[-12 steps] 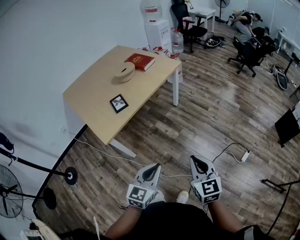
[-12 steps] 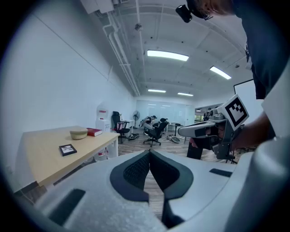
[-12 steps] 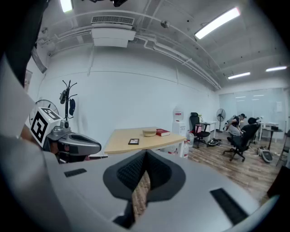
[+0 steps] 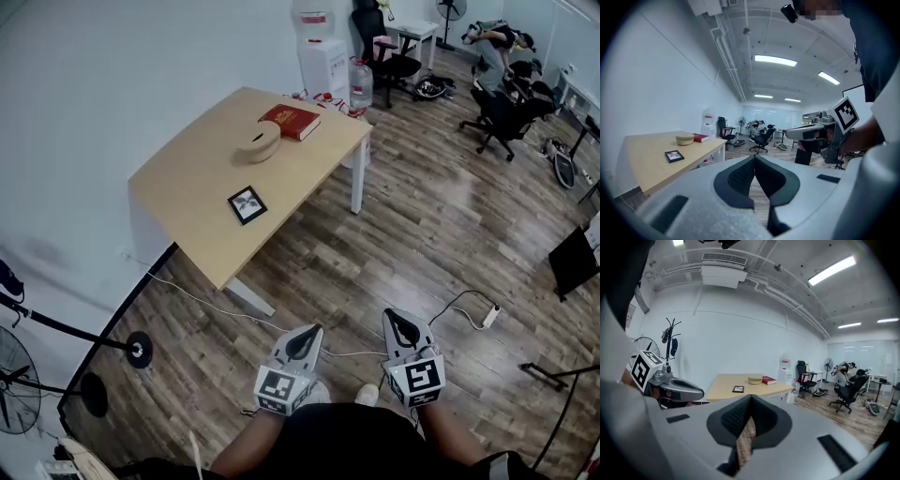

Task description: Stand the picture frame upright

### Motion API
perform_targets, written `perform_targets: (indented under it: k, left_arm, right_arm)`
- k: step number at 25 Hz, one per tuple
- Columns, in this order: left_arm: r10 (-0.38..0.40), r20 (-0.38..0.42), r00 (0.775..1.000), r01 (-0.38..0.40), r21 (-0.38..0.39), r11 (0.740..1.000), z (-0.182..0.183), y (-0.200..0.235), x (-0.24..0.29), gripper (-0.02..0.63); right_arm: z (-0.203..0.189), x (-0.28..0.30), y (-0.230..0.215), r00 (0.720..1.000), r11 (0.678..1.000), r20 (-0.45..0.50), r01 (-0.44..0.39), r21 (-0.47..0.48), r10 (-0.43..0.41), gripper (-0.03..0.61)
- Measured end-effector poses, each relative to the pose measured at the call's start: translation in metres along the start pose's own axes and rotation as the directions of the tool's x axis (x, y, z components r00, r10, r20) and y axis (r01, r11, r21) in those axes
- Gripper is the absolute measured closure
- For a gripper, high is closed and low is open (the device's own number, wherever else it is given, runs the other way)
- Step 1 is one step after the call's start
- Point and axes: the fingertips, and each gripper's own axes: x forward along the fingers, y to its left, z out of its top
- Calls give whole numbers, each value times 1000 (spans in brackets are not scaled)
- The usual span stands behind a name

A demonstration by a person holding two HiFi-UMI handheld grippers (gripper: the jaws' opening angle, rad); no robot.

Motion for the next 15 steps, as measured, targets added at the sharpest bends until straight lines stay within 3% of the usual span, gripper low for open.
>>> perform_targets:
  k: [7,15]
  left_arm:
    - [17,11,1000,-17,44,999,3,34,-17,614]
    - [48,5,999,-48,34,998,-6,89,-44,614]
  right_arm:
    - [18,27,21,997,996,65,-35,81,30,569]
    - [36,66,63,992,993,91,-99,71,93,569]
